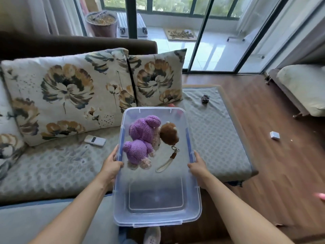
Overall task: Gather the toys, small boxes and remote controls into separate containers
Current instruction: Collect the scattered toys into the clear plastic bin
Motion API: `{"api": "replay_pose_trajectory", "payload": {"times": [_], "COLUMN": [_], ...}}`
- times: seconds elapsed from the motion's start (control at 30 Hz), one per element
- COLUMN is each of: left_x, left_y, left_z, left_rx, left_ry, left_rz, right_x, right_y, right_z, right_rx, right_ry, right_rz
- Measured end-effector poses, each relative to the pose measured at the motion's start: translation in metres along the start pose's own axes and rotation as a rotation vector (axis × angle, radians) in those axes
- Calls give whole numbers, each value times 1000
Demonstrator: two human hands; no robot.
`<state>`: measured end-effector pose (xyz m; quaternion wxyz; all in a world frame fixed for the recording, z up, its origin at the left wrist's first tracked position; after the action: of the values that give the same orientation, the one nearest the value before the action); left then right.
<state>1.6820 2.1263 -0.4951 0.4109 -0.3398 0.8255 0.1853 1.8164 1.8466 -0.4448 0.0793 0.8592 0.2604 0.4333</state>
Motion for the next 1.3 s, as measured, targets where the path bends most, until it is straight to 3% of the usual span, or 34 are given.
{"api": "replay_pose_trajectory", "payload": {"times": [0.97, 1.3], "left_x": [-64, -43], "left_y": [-257, -408], "left_z": [126, 178], "left_rx": [387, 377], "left_ry": [33, 77], "left_rz": [299, 317], "right_x": [-6, -23], "right_y": [141, 240], "right_z": [149, 282], "right_rx": [-263, -288], "right_ry": [-248, -248], "right_rz": [201, 113]}}
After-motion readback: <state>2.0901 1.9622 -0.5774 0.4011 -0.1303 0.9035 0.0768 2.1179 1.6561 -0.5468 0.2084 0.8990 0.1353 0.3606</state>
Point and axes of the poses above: each hand's wrist, its own z-axis towards the middle knuckle, its own y-axis out of the back of the hand, x = y × z, the point moved 6 cm from there along z, towards the middle knuckle, and after that the axes turned 4 degrees about -x, right-handed, at the moved point
